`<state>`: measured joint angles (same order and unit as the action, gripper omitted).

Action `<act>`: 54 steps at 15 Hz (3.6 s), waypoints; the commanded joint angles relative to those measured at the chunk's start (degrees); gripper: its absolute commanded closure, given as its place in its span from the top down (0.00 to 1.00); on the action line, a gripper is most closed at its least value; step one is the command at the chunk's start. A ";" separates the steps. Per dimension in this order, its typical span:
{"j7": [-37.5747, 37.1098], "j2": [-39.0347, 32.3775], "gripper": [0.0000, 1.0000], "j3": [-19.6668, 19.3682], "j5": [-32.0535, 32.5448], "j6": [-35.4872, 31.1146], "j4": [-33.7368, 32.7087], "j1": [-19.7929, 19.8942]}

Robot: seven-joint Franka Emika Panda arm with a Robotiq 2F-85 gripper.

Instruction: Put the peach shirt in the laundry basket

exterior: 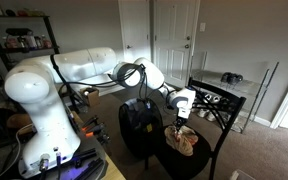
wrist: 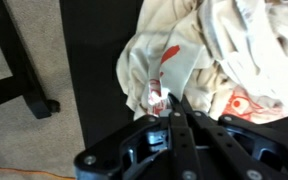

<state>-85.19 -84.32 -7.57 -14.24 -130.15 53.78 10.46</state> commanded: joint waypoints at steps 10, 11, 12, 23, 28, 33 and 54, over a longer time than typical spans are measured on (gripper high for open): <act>13.73 14.99 0.00 4.66 -1.00 -19.94 18.60 -0.12; 15.72 17.17 0.00 5.37 -0.81 -21.69 21.37 0.12; 17.15 18.68 0.00 5.98 -0.81 -23.20 23.39 0.38; 29.45 37.00 0.00 9.57 -9.04 -36.35 46.35 2.07; 30.95 43.81 0.00 9.25 -11.95 -36.46 52.58 2.17; 28.87 42.22 0.01 7.18 -11.77 -34.96 49.94 0.28; 45.67 56.12 0.00 26.93 -12.19 -45.91 59.45 4.02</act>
<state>-45.88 -32.88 12.13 -25.05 -173.73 107.97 10.52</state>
